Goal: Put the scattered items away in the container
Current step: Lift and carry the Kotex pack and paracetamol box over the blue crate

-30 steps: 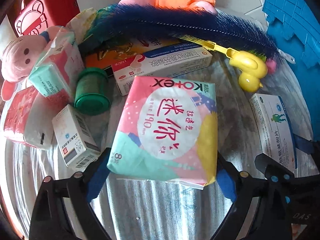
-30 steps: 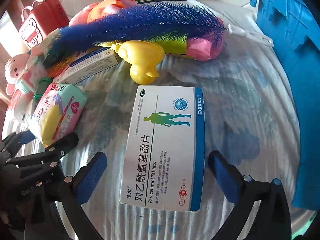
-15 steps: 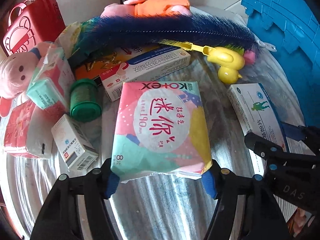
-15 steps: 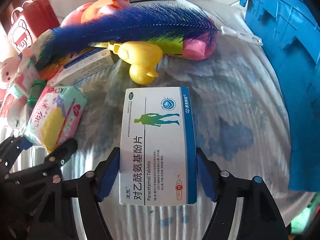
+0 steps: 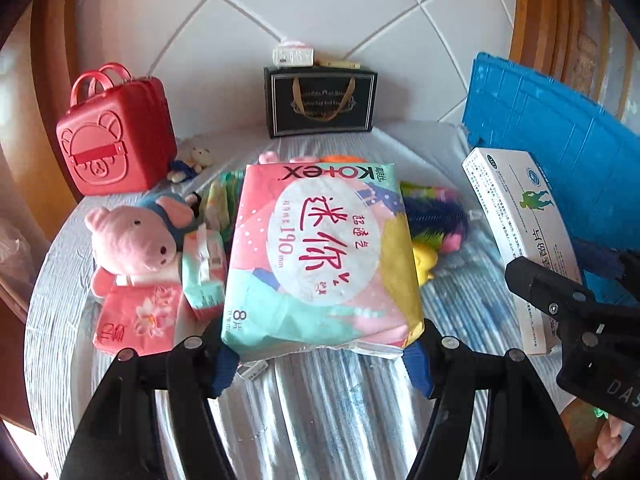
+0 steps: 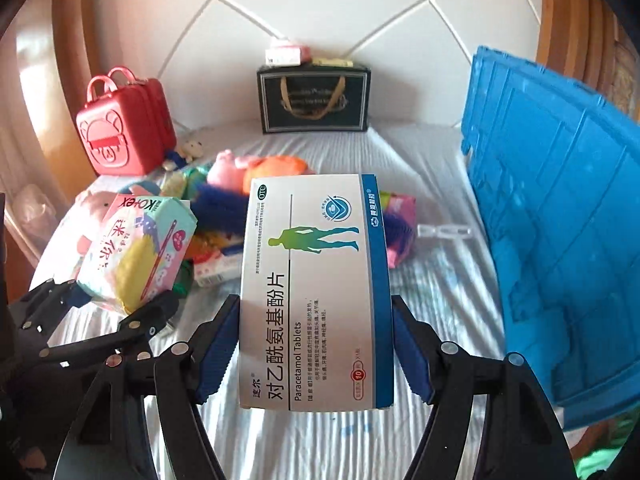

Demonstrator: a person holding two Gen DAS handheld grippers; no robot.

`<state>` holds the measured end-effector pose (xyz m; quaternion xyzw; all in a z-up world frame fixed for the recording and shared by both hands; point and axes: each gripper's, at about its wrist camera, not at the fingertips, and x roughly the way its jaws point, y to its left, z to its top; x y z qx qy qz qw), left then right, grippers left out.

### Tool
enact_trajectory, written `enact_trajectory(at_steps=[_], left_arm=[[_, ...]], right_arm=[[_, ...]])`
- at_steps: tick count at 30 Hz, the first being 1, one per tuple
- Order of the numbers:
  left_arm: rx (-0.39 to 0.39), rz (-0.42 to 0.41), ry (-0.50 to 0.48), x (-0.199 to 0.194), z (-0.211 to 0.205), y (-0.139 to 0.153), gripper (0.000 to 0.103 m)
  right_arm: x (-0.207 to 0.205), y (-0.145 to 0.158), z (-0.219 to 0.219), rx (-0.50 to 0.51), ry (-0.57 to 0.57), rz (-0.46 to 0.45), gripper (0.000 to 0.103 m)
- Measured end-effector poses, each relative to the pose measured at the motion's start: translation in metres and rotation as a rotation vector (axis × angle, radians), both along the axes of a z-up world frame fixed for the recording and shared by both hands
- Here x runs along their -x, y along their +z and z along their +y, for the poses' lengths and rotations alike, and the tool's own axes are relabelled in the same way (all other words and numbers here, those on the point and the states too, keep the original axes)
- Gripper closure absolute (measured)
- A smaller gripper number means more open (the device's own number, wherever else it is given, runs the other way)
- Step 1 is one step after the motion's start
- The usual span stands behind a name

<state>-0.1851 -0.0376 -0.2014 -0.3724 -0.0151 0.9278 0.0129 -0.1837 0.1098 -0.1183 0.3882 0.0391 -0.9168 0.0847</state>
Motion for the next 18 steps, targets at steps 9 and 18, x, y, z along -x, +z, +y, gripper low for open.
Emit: enact_trajectory(at_steps=[9, 18], left_arm=[[-0.010, 0.157, -0.055, -0.028, 0.021, 0.090, 0.037], [-0.010, 0.287, -0.171, -0.027, 0.124, 0.168, 0.037]], right_arm=[[-0.039, 0.085, 0.023, -0.008, -0.034, 0.216, 0.031], [-0.061, 0.173, 0.111, -0.039, -0.119, 0.409, 0.031]])
